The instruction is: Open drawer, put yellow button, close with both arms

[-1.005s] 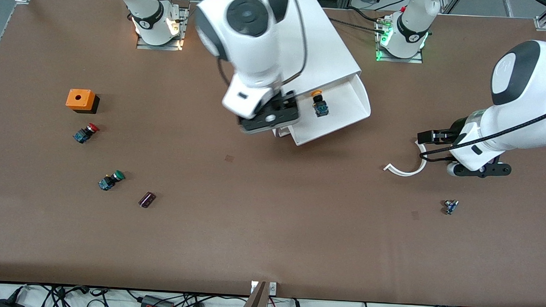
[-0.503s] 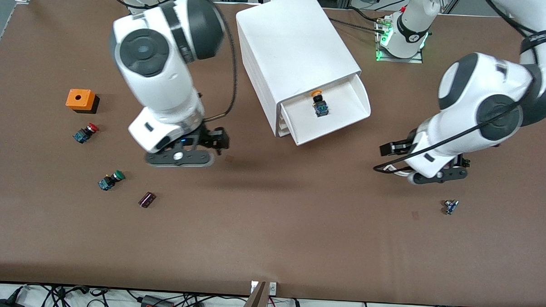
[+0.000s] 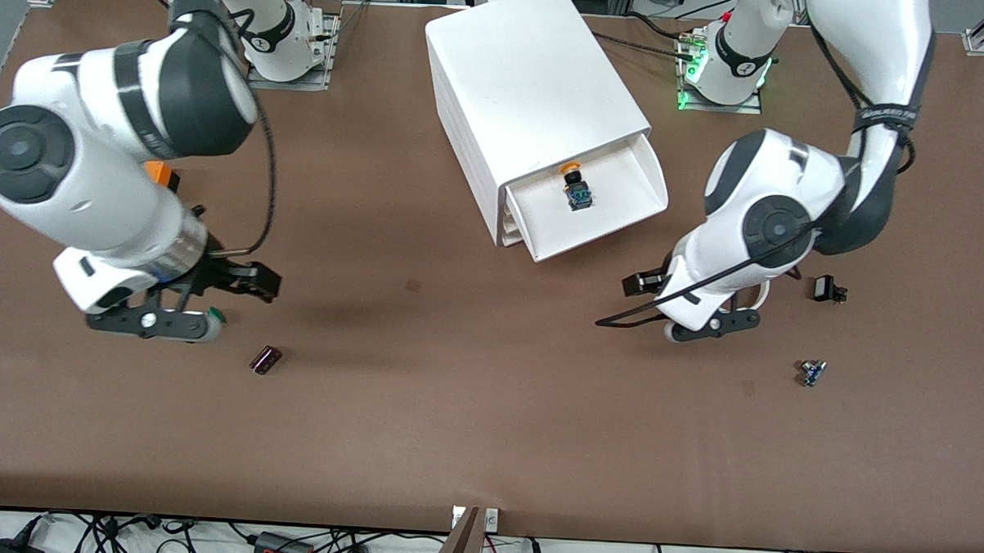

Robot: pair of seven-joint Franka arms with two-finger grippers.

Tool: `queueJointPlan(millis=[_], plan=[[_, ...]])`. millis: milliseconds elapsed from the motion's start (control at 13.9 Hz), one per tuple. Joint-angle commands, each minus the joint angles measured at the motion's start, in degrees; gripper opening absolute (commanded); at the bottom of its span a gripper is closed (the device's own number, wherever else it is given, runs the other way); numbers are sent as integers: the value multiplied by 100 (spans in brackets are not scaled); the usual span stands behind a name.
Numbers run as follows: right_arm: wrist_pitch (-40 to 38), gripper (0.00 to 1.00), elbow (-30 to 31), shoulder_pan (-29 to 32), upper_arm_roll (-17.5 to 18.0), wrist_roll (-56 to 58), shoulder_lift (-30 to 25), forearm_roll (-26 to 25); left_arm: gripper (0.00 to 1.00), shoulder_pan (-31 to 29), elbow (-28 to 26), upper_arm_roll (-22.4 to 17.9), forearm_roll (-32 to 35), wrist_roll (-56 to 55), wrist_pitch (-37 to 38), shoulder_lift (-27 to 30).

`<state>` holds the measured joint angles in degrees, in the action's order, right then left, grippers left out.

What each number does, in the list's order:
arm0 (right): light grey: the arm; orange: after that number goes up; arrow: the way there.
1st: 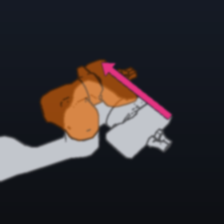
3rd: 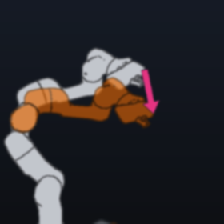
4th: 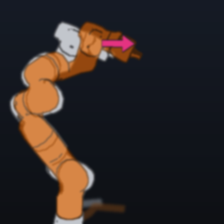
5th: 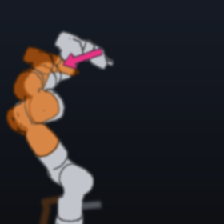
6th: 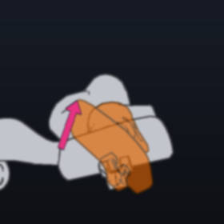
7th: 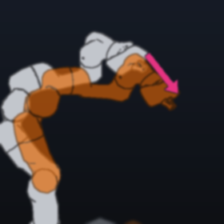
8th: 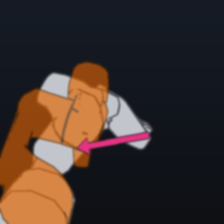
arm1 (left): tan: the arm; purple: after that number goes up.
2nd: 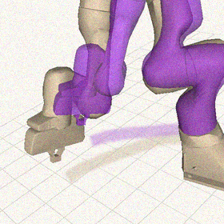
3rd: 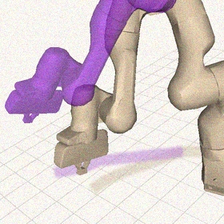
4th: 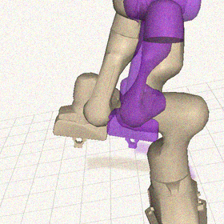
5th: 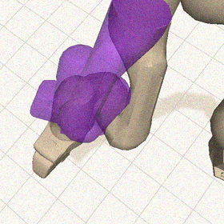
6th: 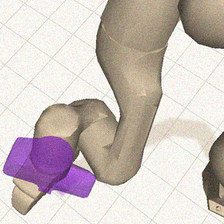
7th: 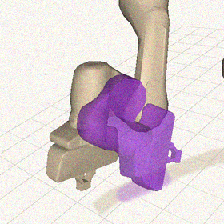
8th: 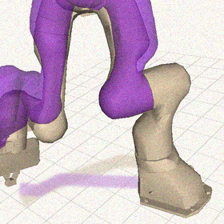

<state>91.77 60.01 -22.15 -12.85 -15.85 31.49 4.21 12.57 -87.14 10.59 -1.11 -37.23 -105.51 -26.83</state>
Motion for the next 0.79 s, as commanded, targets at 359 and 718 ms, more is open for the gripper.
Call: queueJointPlan(millis=[359,718], plan=[[455,100,1698,2133,949,1204,-1566,-25,100,448,-680,-5,32,-985,-337,274],[62,100,1786,2452,1030,1646,-1954,-217,100,351,-1049,425,23,-1233,-418,511]])
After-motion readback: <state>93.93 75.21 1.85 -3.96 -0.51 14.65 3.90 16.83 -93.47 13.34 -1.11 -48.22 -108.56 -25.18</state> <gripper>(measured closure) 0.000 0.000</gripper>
